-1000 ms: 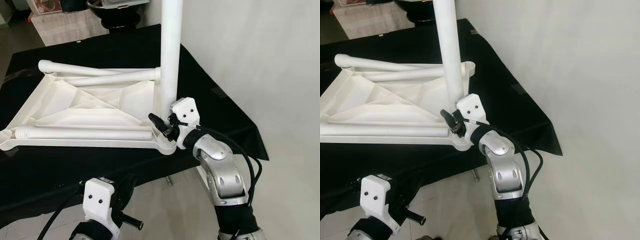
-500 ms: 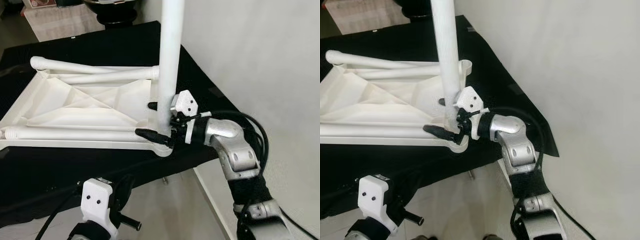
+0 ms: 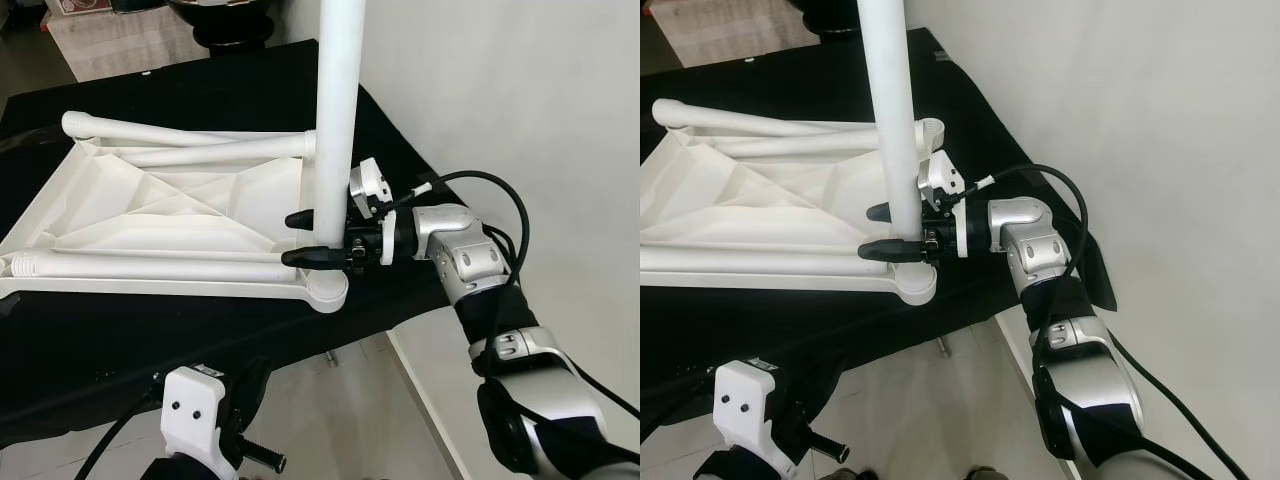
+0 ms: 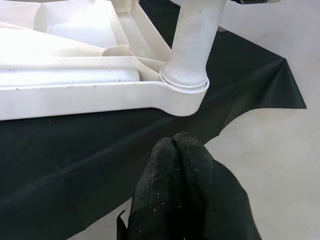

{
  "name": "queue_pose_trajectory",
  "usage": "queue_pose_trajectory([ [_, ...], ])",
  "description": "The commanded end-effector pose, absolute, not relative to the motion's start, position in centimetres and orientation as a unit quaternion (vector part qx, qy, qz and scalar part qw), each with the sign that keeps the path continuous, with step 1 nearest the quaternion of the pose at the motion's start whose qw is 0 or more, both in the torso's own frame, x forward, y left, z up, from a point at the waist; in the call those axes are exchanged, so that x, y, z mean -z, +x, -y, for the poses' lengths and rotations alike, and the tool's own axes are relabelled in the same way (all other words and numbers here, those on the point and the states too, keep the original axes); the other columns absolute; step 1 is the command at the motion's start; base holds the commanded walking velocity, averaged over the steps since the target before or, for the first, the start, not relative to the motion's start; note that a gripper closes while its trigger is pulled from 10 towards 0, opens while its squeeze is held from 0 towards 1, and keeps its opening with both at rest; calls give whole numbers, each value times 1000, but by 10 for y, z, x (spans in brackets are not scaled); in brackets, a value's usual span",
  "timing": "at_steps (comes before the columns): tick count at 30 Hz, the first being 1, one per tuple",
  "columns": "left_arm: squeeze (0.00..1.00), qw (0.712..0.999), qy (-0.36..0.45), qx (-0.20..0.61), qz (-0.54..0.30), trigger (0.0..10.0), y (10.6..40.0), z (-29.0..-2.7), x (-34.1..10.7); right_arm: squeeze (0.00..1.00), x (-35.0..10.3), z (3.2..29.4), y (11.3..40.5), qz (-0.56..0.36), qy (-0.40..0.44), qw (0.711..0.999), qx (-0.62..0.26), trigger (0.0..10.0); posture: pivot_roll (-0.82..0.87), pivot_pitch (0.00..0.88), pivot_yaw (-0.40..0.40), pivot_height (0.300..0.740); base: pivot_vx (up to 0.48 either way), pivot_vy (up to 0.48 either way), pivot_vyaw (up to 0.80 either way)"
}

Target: Building children table

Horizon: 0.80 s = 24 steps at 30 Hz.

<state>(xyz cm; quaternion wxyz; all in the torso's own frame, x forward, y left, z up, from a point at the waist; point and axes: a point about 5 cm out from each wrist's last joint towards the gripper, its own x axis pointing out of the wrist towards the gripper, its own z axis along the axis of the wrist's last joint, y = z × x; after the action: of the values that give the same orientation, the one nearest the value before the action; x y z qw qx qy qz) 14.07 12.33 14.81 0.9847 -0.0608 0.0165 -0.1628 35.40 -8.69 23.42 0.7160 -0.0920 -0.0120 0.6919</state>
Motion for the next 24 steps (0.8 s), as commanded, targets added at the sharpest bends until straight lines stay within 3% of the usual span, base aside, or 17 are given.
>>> queue_pose_trajectory([
  [1, 0, 985, -58, 163, -19, 10000, 138, -122, -149, 0, -236, 80, 354, 15, -91, 694, -714, 0, 68, 189, -13, 740, 0, 0, 0],
  [7, 0, 985, -59, 163, -20, 10000, 138, -122, -148, 0, -236, 84, 357, 24, -89, 697, -711, 0, 63, 185, -15, 740, 0, 0, 0],
  [9, 0, 985, -59, 163, -20, 10000, 138, -122, -148, 0, -235, 88, 358, 33, -94, 712, -695, 0, 60, 183, -15, 740, 0, 0, 0],
  [11, 0, 985, -60, 163, -20, 10000, 139, -121, -148, 0, -230, 95, 359, 52, -107, 766, -632, 0, 53, 183, -18, 740, 0, 0, 0],
  [14, 0, 985, -61, 163, -20, 10000, 139, -121, -148, 0, -228, 97, 359, 58, -111, 783, -609, 0, 51, 184, -20, 740, 0, 0, 0],
  [16, 0, 985, -61, 163, -19, 10000, 139, -121, -148, 0, -222, 99, 359, 48, -103, 823, -556, 0, 49, 184, -21, 740, 0, 0, 0],
  [17, 0, 985, -61, 163, -19, 10000, 139, -121, -148, 0, -222, 99, 359, 48, -103, 823, -556, 0, 49, 184, -21, 740, 0, 0, 0],
  [18, 0, 985, -60, 163, -18, 10000, 141, -122, -148, 0, -200, 91, 342, 24, -113, 890, -441, 0, 32, 186, -9, 740, 0, 0, 0],
  [19, 0, 985, -60, 163, -18, 10000, 141, -122, -148, 0, -200, 91, 342, 24, -113, 890, -441, 0, 32, 186, -9, 740, 0, 0, 0],
  [20, 0, 985, -60, 164, -17, 10000, 143, -123, -147, 0, -189, 91, 324, 18, -120, 933, -340, 0, 29, 184, -8, 740, 0, 0, 0],
  [21, 0, 984, -59, 165, -17, 10000, 144, -124, -147, 0, -187, 92, 311, 26, -132, 954, -269, 0, 22, 173, -4, 740, 0, 0, 0],
  [24, 0, 984, -58, 166, -16, 10000, 146, -124, -146, 0, -189, 94, 305, 38, -145, 961, -232, 0, 22, 166, -7, 740, 0, 0, 0],
])
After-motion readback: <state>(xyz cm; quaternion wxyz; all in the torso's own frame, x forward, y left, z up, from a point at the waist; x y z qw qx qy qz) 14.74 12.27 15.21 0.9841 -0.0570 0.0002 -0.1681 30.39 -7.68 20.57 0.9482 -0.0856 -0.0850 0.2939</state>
